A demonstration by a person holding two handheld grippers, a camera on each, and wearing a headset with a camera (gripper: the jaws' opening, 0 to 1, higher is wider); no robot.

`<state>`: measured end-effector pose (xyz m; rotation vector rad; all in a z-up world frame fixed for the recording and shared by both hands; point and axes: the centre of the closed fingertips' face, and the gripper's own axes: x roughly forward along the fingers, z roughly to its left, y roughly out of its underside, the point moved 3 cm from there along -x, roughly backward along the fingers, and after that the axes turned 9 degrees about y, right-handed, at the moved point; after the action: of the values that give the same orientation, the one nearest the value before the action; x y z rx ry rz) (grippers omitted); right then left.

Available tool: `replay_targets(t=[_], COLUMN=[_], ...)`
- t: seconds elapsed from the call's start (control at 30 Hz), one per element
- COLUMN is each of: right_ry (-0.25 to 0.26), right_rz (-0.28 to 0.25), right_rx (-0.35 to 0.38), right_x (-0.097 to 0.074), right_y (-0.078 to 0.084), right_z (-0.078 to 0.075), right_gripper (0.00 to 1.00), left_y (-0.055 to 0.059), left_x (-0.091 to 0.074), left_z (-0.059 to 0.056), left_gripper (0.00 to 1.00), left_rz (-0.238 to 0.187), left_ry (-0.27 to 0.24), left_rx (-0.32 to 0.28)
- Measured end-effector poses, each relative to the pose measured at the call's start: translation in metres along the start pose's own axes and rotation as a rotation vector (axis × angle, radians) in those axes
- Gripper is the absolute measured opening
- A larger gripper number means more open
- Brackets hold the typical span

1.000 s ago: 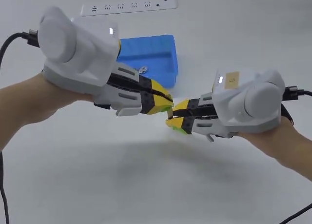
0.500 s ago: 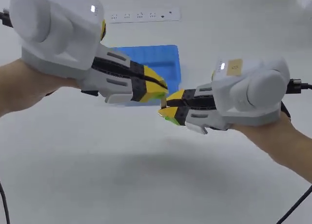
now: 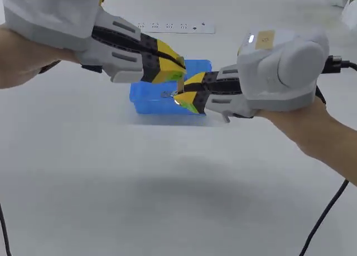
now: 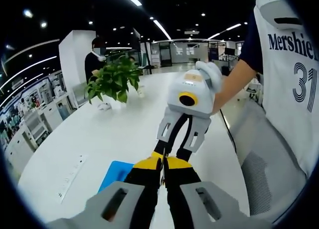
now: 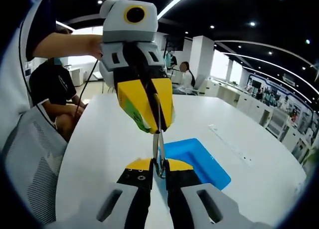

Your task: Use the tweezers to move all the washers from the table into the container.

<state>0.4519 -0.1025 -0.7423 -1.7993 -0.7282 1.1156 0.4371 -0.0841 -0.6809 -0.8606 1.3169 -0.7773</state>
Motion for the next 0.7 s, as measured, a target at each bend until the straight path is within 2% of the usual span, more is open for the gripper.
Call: replay_targets(t=[0.2, 0.27, 0.37, 0.47, 0.6, 0.7], right_ry=[0.014, 0.019, 0.027, 0.029, 0.021, 0.012], right_rz=[-0.017, -0.023, -0.022, -0.014, 0.021, 0.032], right_rx=[-0.025, -0.026, -0.025, -0.026, -0.067, -0.067], right_x=[0.013, 0.017, 0.022, 0.029, 0.040, 0.048], right_y=[-0.010, -0.011, -0.010, -0.005, 0.006, 0.013], right_z=[-0.019, -0.026, -0.035, -0.040, -0.044, -0.044], right_gripper=[0.10, 0.11, 0.10, 0.11, 0.11, 0.11], left_y=[-0.006, -0.004, -0.002, 0.004, 0.018, 0.028], left_x=[-0.003, -0.005, -0.005, -0.004, 0.000, 0.003], left_z=[0.020, 0.039, 0.047, 0.053, 0.060, 0.063], left_gripper=[0.07, 0.07, 0.07, 0.07, 0.07, 0.07], left_rz=[-0.005, -0.006, -0.008, -0.006, 0.004, 0.003], left_ry=[-0.016, -0.019, -0.027, -0.035, -0.033, -0.030], left_rx=[0.025, 0.031, 0.032, 0.025, 0.004, -0.013])
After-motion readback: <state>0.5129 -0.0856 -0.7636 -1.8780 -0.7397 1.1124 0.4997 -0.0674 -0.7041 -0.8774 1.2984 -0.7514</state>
